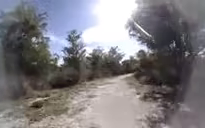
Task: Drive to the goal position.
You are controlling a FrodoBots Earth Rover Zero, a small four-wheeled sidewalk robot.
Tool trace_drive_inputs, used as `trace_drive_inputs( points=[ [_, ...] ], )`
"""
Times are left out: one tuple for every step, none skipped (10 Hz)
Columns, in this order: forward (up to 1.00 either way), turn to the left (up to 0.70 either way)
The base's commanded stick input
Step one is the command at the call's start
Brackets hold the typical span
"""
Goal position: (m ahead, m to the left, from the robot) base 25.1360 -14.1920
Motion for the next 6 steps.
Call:
trace_drive_inputs(
  points=[
    [0.85, -0.23],
    [0.85, -0.33],
    [0.85, -0.31],
    [0.85, -0.19],
    [0.85, 0.0],
    [0.85, 0.0]
  ],
)
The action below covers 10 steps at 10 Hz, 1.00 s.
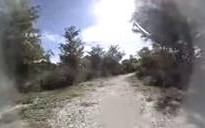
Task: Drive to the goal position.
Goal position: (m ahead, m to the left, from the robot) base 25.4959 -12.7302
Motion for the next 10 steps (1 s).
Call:
trace_drive_inputs(
  points=[
    [0.85, 0.0],
    [0.85, 0.0],
    [0.85, 0.0],
    [0.85, 0.0],
    [0.85, 0.0],
    [0.85, -0.02],
    [0.85, -0.17],
    [0.85, -0.31],
    [0.85, -0.12],
    [0.85, 0.0]
  ],
)
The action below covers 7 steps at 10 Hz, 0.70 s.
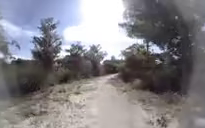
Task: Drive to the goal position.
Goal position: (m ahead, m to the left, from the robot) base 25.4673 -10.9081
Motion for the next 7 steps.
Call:
trace_drive_inputs(
  points=[
    [0.85, 0.0],
    [0.85, 0.0],
    [0.85, 0.0],
    [0.85, 0.0],
    [0.85, 0.0],
    [0.85, 0.0],
    [0.85, 0.27]
  ],
)
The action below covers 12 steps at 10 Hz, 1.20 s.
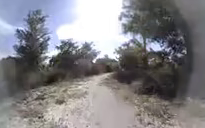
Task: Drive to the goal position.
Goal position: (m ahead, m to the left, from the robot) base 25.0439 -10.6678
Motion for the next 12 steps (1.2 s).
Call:
trace_drive_inputs(
  points=[
    [0.85, 0.28],
    [0.85, 0.0],
    [0.85, 0.0],
    [0.85, 0.0],
    [0.85, 0.0],
    [0.85, 0.0],
    [0.85, 0.0],
    [0.85, 0.0],
    [0.85, 0.0],
    [0.85, 0.0],
    [0.85, 0.0],
    [0.85, 0.0]
  ],
)
